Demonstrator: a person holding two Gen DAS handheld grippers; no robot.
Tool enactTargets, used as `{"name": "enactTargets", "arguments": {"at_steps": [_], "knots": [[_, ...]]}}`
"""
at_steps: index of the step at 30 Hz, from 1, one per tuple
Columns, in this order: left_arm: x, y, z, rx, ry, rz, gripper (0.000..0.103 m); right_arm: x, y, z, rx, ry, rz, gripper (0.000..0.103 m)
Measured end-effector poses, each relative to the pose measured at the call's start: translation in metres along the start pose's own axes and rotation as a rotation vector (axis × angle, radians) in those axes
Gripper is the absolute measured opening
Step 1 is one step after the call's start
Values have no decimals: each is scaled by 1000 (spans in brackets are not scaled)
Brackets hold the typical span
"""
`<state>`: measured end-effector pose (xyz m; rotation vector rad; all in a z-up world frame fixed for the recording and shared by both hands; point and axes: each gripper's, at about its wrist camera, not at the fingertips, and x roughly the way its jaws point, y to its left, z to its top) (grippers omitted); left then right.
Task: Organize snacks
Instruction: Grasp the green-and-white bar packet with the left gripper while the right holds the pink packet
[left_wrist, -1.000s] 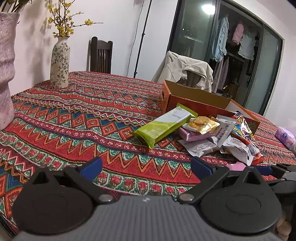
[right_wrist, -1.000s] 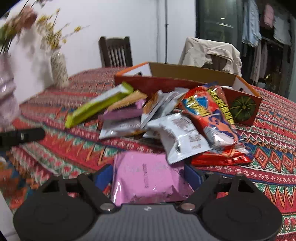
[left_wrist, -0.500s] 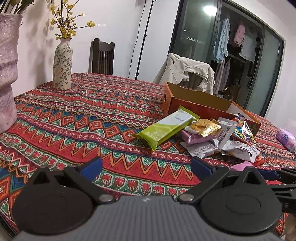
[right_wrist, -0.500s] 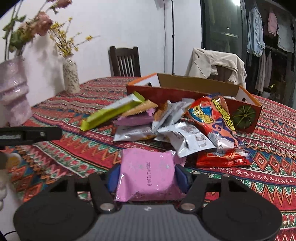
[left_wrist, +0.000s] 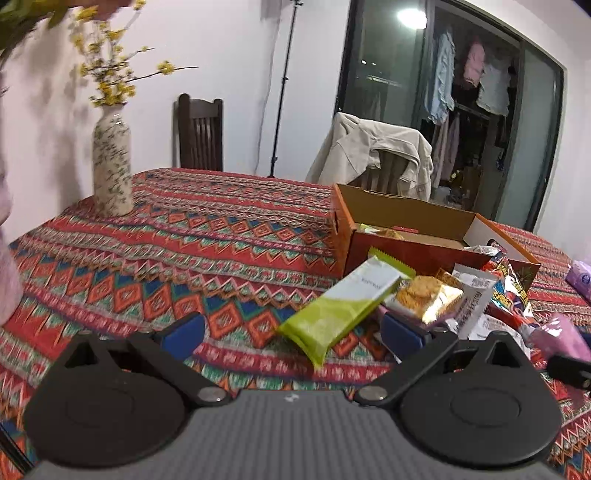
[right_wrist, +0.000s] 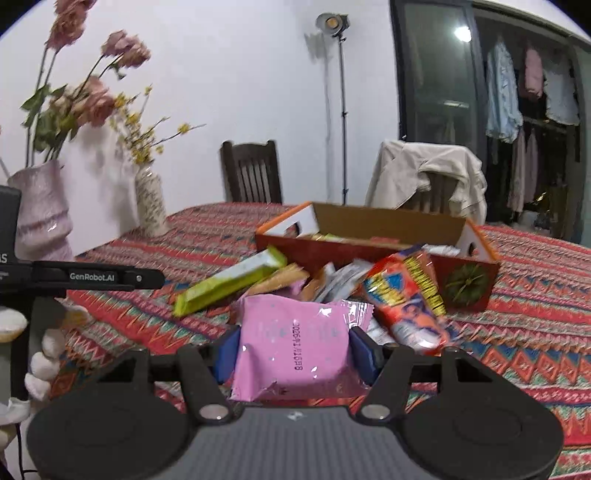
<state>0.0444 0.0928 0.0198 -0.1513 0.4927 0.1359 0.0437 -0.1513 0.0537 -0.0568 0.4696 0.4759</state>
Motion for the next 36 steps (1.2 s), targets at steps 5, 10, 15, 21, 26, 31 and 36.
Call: {"name": "enactTargets", "arguments": {"at_steps": [5, 10, 15, 21, 26, 31, 36], "knots": [[32, -16, 13, 84, 34, -22, 103, 12, -26, 10, 37, -28, -76, 62], [68, -32, 19, 151, 101, -46, 103, 27, -57, 21, 71, -63, -147, 62], [91, -34, 22, 131, 145, -66, 103, 48, -86, 28, 101, -85, -185, 62], [107, -27, 17, 92, 170, -104, 94, 70, -109, 15, 185, -100, -138, 62], [110, -20, 16, 50, 175, -193, 74, 71, -111, 10, 196, -102, -120, 62], [108, -22, 15, 48, 165, -239, 44, 70, -106, 6, 185, -91, -115, 62], [100, -27, 14, 63, 140, -225, 39, 69, -107, 5, 191, -95, -114, 62]]}}
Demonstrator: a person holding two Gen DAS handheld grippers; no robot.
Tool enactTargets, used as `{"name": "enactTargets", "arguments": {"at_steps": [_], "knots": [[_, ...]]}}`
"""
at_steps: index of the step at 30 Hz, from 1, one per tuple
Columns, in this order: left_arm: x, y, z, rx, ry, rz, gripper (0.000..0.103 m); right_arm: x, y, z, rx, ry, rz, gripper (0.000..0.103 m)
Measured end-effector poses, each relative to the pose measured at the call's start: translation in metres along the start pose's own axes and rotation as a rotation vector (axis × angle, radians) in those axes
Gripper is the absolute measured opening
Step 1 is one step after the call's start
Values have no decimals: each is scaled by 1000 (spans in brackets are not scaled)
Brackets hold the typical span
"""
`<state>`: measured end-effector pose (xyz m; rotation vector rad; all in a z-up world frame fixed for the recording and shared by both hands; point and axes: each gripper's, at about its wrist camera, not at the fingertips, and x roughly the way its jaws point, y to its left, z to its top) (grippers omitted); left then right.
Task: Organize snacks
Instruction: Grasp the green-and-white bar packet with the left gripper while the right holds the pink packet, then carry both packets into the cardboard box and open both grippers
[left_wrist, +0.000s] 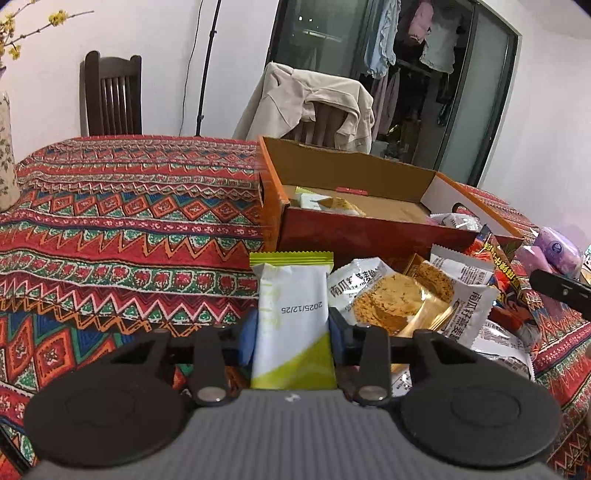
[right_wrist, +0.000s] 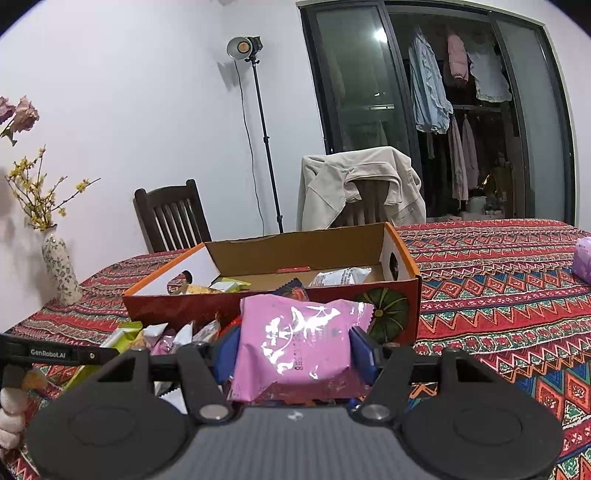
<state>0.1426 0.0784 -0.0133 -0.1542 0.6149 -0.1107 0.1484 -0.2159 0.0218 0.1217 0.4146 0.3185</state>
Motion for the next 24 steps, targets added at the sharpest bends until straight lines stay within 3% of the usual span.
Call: {"name": "enactTargets", "arguments": {"at_steps": [14, 24], "knots": [[-38, -17, -1, -11, -107, 62, 39, -4, 0, 0, 0, -28, 3, 62], [-59, -47, 21, -17, -199, 55, 39, -20, 13, 18, -36, -73, -12, 62]]}}
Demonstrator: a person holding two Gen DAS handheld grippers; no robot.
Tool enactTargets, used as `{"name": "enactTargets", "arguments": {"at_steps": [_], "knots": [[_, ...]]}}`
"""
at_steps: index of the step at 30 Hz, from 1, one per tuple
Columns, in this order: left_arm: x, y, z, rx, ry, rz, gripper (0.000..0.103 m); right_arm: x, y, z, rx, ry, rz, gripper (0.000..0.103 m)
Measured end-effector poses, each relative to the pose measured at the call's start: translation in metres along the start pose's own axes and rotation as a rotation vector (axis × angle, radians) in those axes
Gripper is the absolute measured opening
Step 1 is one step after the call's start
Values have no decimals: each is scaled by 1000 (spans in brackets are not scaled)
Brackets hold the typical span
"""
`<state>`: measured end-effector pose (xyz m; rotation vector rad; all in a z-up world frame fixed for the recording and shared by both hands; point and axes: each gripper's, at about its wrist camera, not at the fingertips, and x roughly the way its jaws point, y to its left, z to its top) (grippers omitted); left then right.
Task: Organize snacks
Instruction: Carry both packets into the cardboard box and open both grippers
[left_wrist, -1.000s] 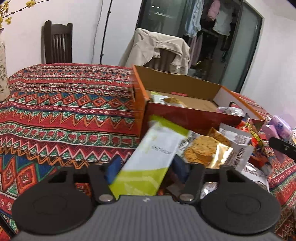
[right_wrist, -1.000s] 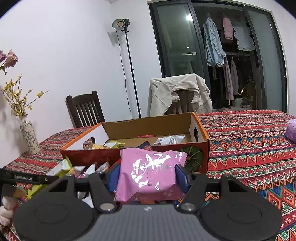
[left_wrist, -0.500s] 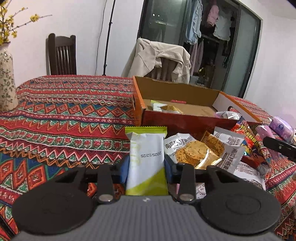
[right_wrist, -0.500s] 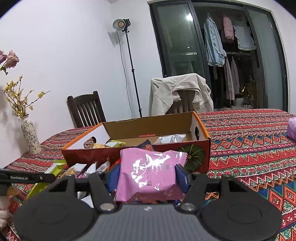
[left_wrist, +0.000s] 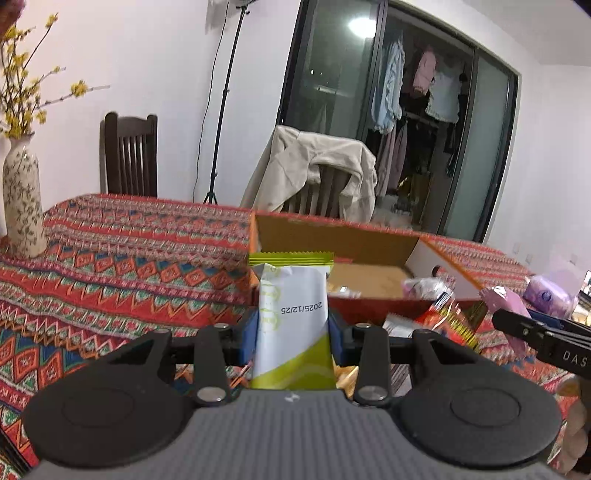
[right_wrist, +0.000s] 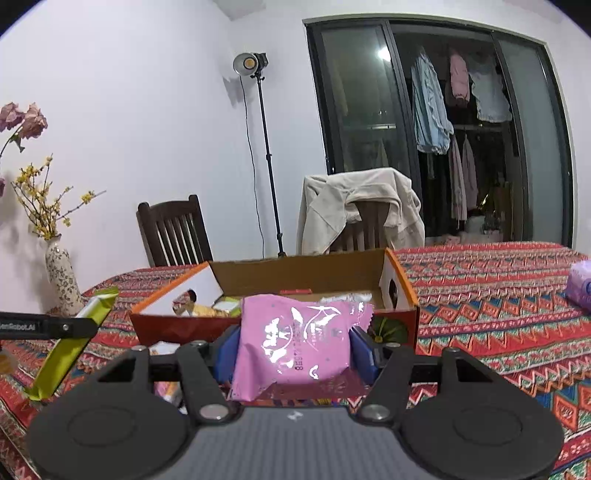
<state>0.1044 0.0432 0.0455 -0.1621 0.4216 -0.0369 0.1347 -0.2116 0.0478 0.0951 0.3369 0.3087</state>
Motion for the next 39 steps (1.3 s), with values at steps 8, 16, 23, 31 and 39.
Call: {"name": "enactTargets", "arguments": {"at_steps": [8, 16, 23, 31, 39], "knots": [[12, -30, 28, 4, -51, -15, 39, 3, 8, 38, -38, -46, -24, 62], [42, -49, 55, -7, -66, 0, 39, 42, 6, 65, -38, -37, -55, 62], [79, -55, 73, -21, -64, 27, 39, 86, -4, 77, -24, -24, -90, 62], [121, -54, 74, -25, -49, 58, 39, 119, -20, 69, -6, -23, -101, 62], [143, -42, 61, -22, -5, 83, 39, 132, -25, 60, -3, 26, -97, 62]]}}
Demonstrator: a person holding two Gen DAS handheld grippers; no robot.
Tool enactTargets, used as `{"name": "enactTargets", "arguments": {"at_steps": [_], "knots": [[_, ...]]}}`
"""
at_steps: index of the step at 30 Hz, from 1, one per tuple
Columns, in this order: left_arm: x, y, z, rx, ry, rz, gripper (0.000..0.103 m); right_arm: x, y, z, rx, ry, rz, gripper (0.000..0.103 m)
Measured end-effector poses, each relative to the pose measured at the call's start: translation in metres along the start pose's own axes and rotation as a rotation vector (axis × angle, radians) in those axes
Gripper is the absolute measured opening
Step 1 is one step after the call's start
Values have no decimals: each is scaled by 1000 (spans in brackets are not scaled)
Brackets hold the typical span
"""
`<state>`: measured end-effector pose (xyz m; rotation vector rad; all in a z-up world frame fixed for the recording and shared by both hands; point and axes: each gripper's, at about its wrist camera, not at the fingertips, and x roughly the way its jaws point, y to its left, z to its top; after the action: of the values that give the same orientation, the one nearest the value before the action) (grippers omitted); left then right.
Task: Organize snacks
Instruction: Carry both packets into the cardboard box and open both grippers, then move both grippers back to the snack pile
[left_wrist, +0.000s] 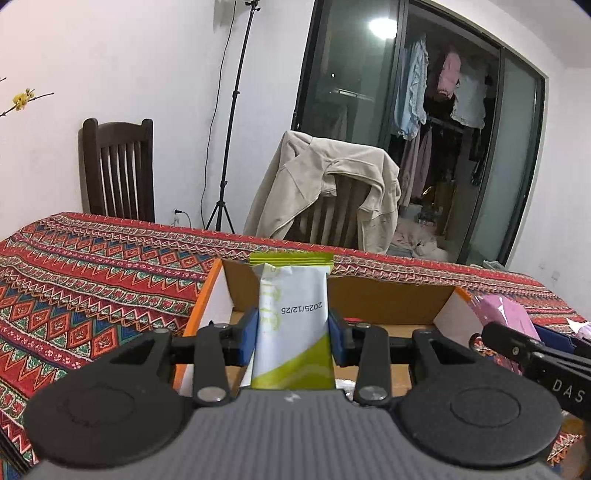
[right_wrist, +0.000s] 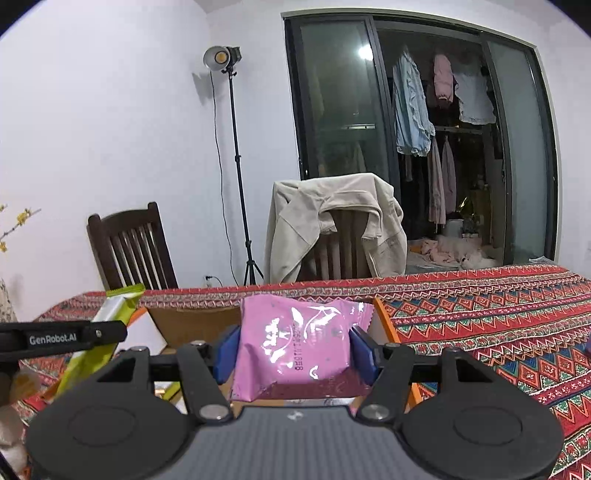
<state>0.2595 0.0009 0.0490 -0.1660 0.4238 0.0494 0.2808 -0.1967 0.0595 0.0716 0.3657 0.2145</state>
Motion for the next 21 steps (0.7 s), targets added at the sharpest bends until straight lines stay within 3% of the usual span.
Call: {"name": "enactTargets", "arguments": {"at_steps": [4, 7, 9, 10, 11, 21], "knots": [[-1, 3, -4, 2, -5, 0, 44, 5, 0, -4, -6, 23, -1, 64], [-6, 6, -6, -2, -30, 1, 76, 6, 0, -6, -10, 29, -6, 69], [-11, 6, -6, -12, -52, 21, 102, 4, -1, -7, -3, 31, 6, 84], [-13, 7, -6, -16, -63, 27, 103, 4, -1, -7, 4, 29, 15, 99], [-15, 7, -7, -20, -74, 27, 103, 2, -1, -7, 8, 26, 19, 103], [-17, 7, -6, -27, -70, 32, 103, -2, 0, -7, 8, 18, -4, 103]]}}
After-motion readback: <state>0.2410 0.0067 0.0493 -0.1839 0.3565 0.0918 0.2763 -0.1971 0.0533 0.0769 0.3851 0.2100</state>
